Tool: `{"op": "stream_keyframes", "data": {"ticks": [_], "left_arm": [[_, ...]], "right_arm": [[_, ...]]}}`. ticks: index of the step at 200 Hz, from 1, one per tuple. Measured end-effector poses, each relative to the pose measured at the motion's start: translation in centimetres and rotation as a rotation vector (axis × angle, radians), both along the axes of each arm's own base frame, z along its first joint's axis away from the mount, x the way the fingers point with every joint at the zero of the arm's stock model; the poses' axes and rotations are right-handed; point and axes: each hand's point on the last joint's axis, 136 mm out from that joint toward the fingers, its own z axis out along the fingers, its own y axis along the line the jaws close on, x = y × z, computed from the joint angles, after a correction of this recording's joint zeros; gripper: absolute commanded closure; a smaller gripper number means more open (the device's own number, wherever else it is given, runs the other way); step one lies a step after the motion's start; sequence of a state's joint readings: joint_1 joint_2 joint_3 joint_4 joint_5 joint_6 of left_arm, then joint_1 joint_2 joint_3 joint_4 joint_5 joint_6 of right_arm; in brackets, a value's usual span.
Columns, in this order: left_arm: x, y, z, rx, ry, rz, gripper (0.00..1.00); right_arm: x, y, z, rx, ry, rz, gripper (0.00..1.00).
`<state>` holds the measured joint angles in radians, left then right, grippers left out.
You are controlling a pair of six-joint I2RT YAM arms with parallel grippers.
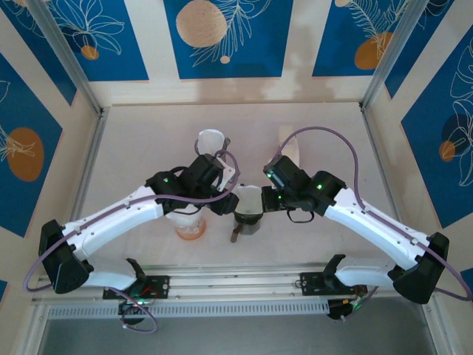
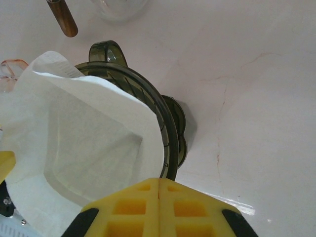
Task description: Place the coffee filter in the dripper
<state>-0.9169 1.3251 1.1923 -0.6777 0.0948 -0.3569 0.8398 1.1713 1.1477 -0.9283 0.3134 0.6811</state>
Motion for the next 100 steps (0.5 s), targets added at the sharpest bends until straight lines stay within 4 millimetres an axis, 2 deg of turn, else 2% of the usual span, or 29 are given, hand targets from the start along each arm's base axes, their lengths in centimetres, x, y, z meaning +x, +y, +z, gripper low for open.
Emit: {"op": "stream_keyframes", "data": {"ticks": [56,100], "left_arm": [[0.34,0.11,-0.32,0.016,-0.007,0.012,0.62],[0.81,0.38,-0.32,0.029,-0.028,0.032,0.62]], "right_arm": [[0.13,0.22,-0.98,-0.053,0.008,0.004,0.97],[0.23,0.25,-0.7,-0.063,-0.007,0.004,0.96]]}}
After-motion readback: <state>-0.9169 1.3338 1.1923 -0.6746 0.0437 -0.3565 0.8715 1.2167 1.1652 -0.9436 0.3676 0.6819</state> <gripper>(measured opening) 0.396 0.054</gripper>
